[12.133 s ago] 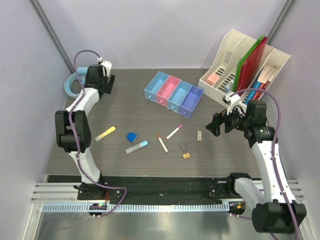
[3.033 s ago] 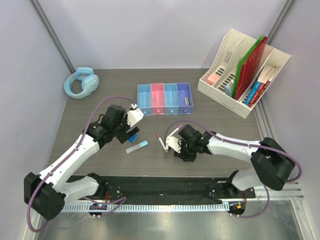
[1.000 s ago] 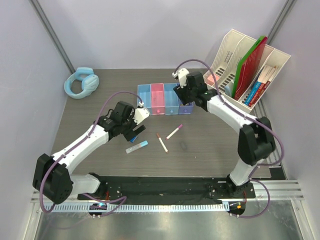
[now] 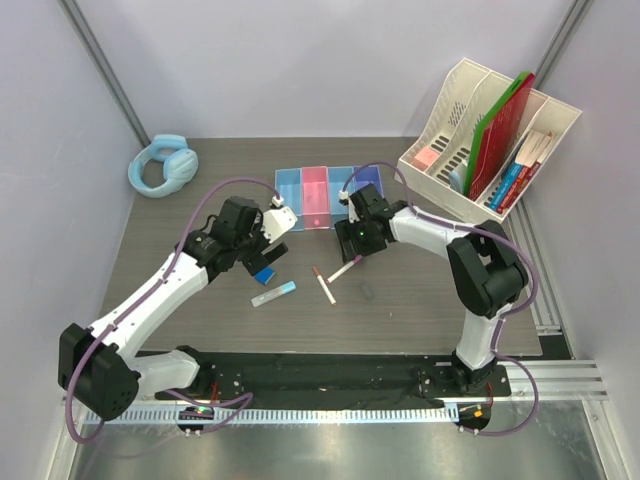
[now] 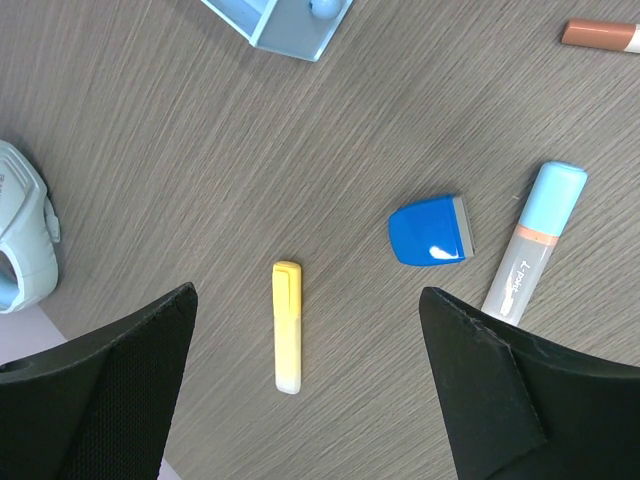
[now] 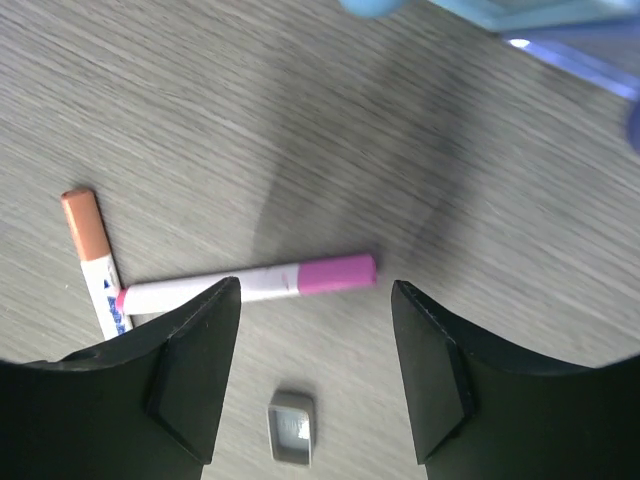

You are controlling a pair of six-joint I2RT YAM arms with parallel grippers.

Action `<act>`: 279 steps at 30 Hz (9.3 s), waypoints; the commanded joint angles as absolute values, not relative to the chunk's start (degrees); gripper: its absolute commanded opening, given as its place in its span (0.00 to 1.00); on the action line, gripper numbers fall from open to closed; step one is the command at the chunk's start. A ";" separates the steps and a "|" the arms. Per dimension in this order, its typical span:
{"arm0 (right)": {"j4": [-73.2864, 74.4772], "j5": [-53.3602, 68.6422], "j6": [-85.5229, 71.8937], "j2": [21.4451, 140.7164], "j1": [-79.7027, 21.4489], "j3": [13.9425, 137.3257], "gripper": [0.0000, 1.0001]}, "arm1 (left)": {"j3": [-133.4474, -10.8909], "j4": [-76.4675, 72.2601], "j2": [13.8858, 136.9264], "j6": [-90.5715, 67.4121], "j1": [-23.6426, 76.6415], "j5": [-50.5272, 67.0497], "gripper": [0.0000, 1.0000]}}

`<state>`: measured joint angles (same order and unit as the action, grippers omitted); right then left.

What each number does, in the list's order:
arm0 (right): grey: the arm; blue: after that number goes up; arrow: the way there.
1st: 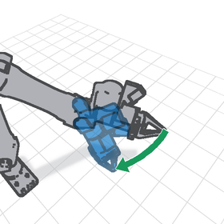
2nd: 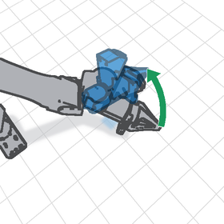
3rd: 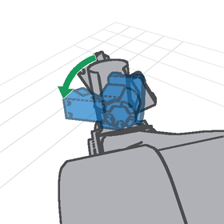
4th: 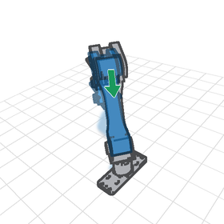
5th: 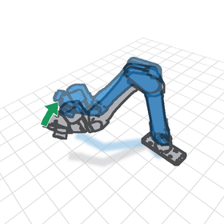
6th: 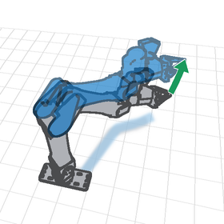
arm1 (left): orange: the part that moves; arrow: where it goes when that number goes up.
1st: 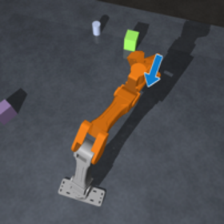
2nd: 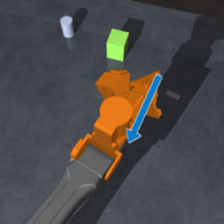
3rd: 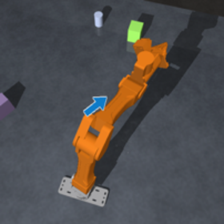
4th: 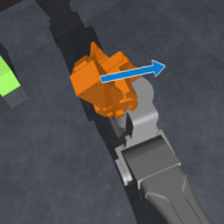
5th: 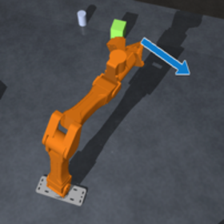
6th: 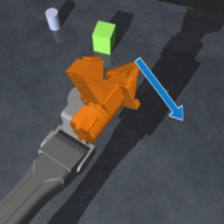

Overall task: Sort the stationery into containers
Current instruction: Pick up the pen from the center of the board, then place the pen in the storage box, then pick up the pen from the center of the board, then place the pen in the storage box.

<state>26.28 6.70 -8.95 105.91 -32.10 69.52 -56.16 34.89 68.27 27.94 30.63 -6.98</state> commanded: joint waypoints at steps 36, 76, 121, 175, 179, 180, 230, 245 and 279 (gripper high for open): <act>31.11 16.08 -7.47 107.75 -34.89 71.10 0.66 | -57.92 35.86 67.41 28.74 30.67 -5.54 0.92; 30.59 -5.01 -6.24 123.92 -40.51 77.78 0.22 | -54.58 34.89 67.76 28.04 30.67 -1.15 0.91; 22.85 -5.54 12.92 106.25 -30.32 94.73 0.01 | -74.70 37.61 100.36 7.30 45.35 14.77 0.82; 12.92 -1.23 12.66 123.40 -29.09 101.78 0.21 | -82.44 43.77 113.11 1.23 48.78 11.52 0.75; 12.92 -1.84 12.92 123.22 -29.09 101.25 0.43 | -82.00 43.16 113.46 1.14 49.13 9.85 0.75; 12.92 -1.93 12.83 123.14 -29.09 101.25 0.45 | -82.00 43.33 113.64 1.06 49.13 9.58 0.75; 19.25 -4.30 10.02 71.72 -19.69 69.62 0.62 | -88.85 47.29 110.40 5.80 48.52 9.75 0.00; 12.59 -15.55 5.36 66.72 -14.85 57.05 0.63 | -105.36 35.52 109.32 -2.36 38.77 13.53 0.00; 10.64 -13.98 8.26 62.67 -14.50 51.94 0.63 | -126.47 29.88 134.56 -17.84 28.83 18.54 0.36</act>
